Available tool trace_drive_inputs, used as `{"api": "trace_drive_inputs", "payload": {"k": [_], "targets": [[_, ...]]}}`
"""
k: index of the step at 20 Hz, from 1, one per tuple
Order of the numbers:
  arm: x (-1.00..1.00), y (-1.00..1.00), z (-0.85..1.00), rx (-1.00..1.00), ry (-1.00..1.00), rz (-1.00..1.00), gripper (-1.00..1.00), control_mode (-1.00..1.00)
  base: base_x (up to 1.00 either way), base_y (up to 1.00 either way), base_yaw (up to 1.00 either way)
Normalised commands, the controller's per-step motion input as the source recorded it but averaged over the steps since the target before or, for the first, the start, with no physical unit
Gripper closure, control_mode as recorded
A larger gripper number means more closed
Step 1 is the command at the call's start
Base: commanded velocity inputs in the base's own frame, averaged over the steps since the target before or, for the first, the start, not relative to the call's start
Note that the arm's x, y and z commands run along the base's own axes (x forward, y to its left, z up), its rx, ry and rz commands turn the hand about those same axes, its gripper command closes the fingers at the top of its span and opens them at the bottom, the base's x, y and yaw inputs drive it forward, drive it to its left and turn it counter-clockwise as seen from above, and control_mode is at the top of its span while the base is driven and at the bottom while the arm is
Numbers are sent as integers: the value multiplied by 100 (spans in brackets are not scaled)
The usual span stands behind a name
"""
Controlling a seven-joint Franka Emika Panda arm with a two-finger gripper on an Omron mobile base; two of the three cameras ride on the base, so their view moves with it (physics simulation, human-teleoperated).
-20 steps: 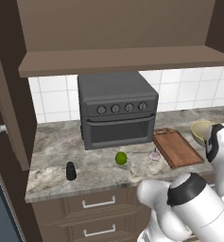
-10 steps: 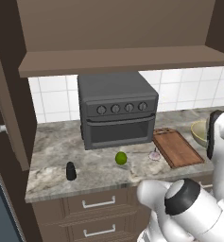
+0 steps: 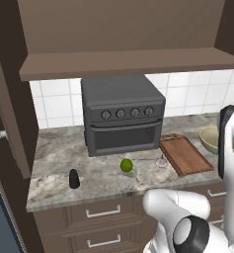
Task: Open the cabinet. Place the bowl and condiment on the counter. Then place the lime and garlic on the cutting board.
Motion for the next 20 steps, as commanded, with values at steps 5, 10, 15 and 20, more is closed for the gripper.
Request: {"api": "trace_drive_inputs", "payload": {"k": [5,10,15,20], "targets": [[-31,72,36,-1,15,8,-100,-100,0,0,0],[-18,58,26,0,12,7,-100,-100,0,0,0],[-3,27,1,4,9,6,-100,-100,0,0,0],[0,15,0,9,5,5,-100,-100,0,0,0]]}}
